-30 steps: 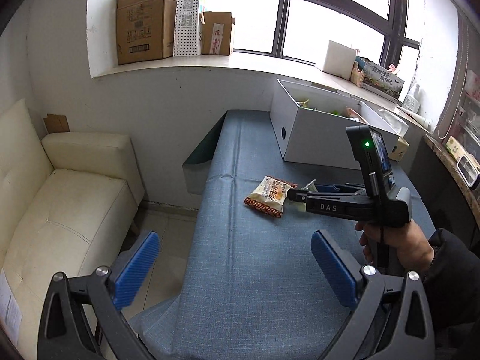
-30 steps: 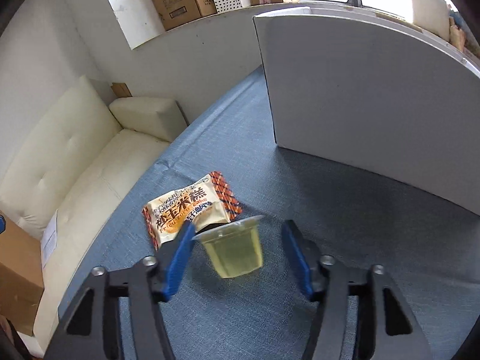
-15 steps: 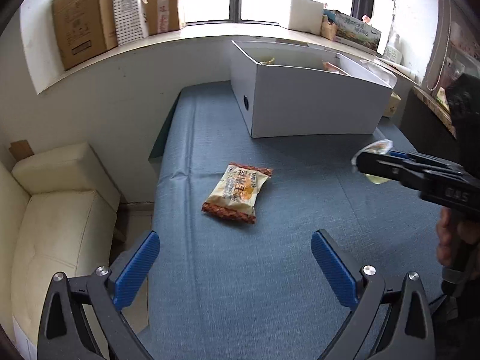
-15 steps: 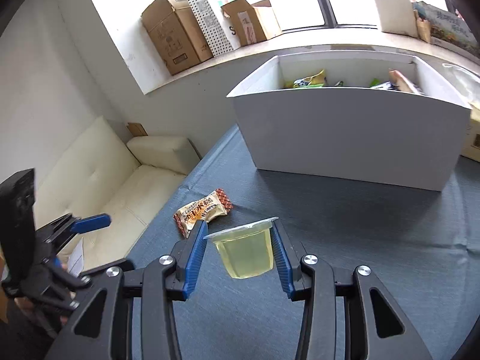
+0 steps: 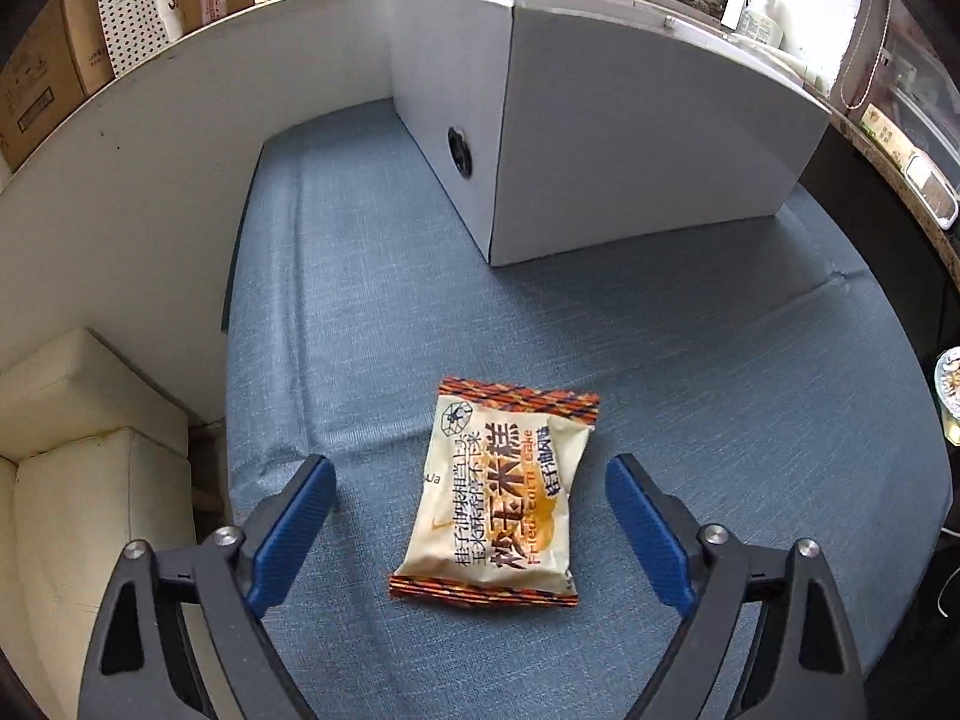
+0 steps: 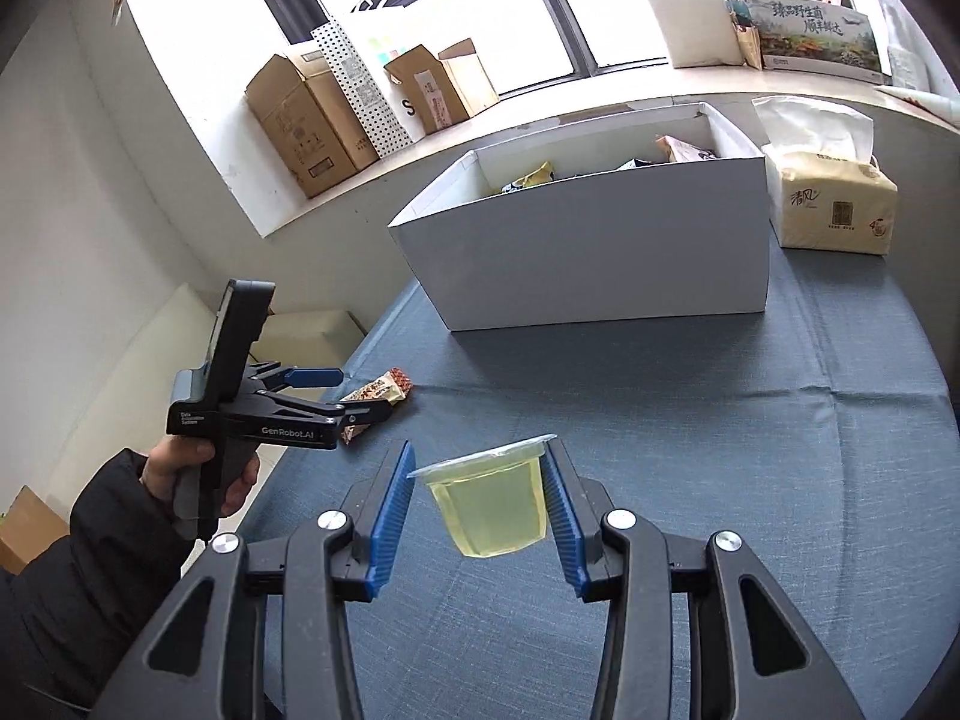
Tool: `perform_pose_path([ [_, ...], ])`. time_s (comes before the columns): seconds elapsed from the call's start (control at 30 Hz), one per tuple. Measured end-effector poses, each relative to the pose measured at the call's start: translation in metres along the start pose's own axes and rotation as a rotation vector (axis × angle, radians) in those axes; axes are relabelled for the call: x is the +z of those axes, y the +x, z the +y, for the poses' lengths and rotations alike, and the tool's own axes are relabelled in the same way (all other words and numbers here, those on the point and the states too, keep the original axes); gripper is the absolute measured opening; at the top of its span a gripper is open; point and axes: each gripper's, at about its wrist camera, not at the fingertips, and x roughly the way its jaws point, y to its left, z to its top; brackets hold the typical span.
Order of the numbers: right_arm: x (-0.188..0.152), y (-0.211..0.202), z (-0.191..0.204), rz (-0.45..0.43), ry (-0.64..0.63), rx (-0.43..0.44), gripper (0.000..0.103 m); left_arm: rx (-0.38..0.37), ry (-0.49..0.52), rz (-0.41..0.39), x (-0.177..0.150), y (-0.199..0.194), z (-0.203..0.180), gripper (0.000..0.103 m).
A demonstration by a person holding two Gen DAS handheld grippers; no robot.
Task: Organize snacks
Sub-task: 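Grasp the orange-wrapped cake pack with the left tool while the right tool holds the jelly cup, then lower the cake pack and jelly cup into the white box, opening both tools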
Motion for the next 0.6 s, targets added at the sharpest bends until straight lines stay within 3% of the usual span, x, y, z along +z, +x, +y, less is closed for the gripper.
perform_pose_path([
  [0.07, 0.000, 0.002, 0.002, 0.003, -0.006, -0.001, 0.047, 0.034, 0.045, -0.014, 0.000, 0.001, -0.005, 0.081],
  [0.17, 0.000, 0.004, 0.004, 0.004, -0.017, 0.000, 0.047, 0.027, 0.036, -0.035, -0.001, -0.004, -0.007, 0.051],
  [0.37, -0.003, 0.007, 0.007, 0.012, -0.025, -0.006, 0.047, 0.028, -0.007, -0.096, -0.011, -0.029, -0.018, 0.050],
  [0.6, 0.005, -0.004, 0.001, -0.017, -0.018, -0.029, 0.047, -0.007, -0.066, -0.226, -0.012, -0.093, -0.055, 0.050],
])
